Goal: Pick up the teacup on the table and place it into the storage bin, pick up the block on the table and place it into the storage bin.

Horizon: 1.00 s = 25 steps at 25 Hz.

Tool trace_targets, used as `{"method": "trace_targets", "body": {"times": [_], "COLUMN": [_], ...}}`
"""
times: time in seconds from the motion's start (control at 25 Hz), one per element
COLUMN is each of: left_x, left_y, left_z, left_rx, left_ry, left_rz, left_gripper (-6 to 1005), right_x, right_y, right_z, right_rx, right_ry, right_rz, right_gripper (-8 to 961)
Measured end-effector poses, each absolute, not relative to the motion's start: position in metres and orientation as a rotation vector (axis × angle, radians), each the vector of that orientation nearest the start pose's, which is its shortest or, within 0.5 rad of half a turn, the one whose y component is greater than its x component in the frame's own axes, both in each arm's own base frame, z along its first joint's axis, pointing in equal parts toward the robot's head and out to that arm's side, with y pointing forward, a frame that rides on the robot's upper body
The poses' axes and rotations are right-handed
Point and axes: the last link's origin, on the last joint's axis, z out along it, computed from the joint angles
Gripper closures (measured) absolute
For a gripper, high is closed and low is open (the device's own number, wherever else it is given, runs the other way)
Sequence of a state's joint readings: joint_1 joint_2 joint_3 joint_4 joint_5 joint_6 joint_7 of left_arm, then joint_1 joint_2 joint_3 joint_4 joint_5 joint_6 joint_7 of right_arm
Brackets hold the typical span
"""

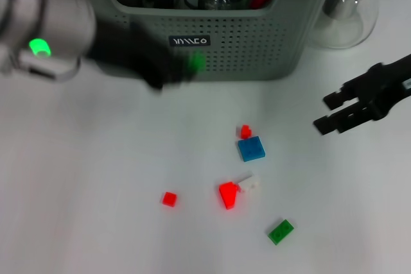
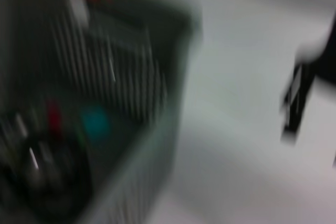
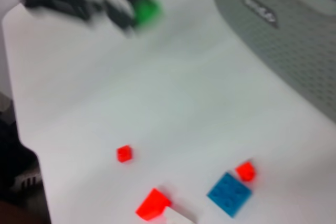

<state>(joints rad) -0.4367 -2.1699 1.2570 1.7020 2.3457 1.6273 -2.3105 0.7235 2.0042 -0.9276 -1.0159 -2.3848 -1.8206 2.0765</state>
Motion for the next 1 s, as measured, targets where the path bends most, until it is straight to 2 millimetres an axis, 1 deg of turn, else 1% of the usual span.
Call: {"method": "trace_targets", "body": {"times": [0.08, 0.16, 0.2, 0.32, 0.52, 0.68, 0.84, 1.0], "left_x": [-0.113, -0.1, -0.093, -0.081, -0.081, -0.088, -0.098, -0.105], "left_y": [0.323, 0.33, 0.336, 0.359, 0.412, 0.448, 0.468, 0.473], "left_z": [0.052, 0.067, 0.073, 0.081, 0.071, 0.059, 0.045, 0.03], "left_rx": [-2.717, -2.668, -2.644, -2.587, -2.578, -2.572, -2.529, -2.516], "left_ry": [-0.523, -0.494, -0.48, -0.49, -0.611, -0.736, -0.794, -0.78], "left_rz": [-0.143, -0.23, -0.266, -0.31, -0.256, -0.169, -0.038, 0.084], "left_gripper": [810, 808, 807, 803, 798, 794, 789, 785], "right_x": [0.203, 0.206, 0.206, 0.208, 0.21, 0.211, 0.214, 0.216], "right_y": [0.357, 0.359, 0.359, 0.36, 0.36, 0.361, 0.361, 0.363], "right_z": [0.048, 0.053, 0.054, 0.057, 0.058, 0.058, 0.058, 0.055], "right_rx": [-2.97, -2.956, -2.951, -2.938, -2.933, -2.928, -2.92, -2.911], "right_ry": [0.929, 0.936, 0.938, 0.94, 0.939, 0.938, 0.943, 0.952], "right_rz": [-0.136, -0.136, -0.137, -0.137, -0.135, -0.143, -0.175, -0.194], "right_gripper": [220, 220, 221, 222, 220, 221, 221, 222]}}
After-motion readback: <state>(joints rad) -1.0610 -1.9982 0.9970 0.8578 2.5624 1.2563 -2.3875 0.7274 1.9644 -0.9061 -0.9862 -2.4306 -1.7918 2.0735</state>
